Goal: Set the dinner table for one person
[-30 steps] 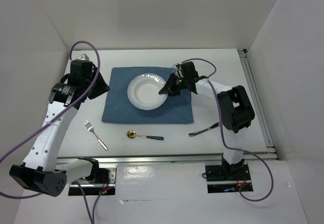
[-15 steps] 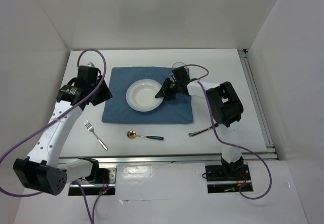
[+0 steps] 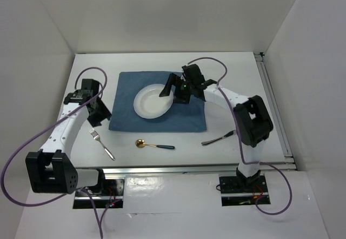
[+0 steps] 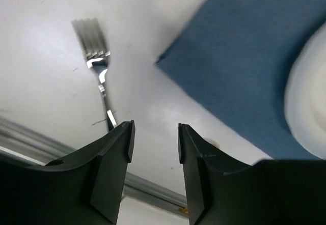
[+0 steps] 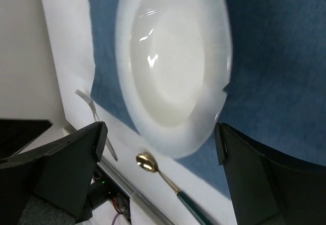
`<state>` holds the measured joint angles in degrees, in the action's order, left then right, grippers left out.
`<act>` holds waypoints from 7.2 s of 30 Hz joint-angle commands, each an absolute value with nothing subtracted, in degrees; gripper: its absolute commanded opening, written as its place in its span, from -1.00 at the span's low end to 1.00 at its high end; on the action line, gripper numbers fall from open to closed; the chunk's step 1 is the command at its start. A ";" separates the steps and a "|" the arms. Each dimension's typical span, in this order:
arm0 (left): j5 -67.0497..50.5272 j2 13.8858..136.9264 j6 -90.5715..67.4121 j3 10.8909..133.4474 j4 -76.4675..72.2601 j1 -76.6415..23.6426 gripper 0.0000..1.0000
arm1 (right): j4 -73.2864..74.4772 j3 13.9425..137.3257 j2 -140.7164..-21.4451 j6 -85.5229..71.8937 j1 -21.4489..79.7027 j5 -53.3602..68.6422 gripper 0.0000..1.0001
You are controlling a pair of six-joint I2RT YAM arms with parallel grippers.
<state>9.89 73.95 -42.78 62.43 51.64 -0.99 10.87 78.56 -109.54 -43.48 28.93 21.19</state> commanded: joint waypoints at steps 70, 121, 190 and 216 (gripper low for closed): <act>18.37 120.67 -23.38 101.78 57.30 -13.89 -1.00 | 31.11 65.04 -71.19 -32.51 24.08 8.88 0.80; 5.10 89.38 -29.00 89.74 51.77 -17.05 0.28 | 35.60 40.96 -89.19 -66.53 14.68 -4.22 0.10; 12.39 86.58 -28.48 89.91 56.69 -17.05 0.28 | 23.31 67.60 -90.91 -15.15 33.65 7.99 0.47; 12.39 83.76 -29.00 86.40 55.11 -17.05 0.28 | 16.52 61.79 -104.50 0.79 61.08 -0.62 0.02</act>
<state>11.99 85.71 -28.73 86.94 55.64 -16.82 19.00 60.90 -102.52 -0.10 60.25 0.69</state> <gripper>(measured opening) 0.642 0.547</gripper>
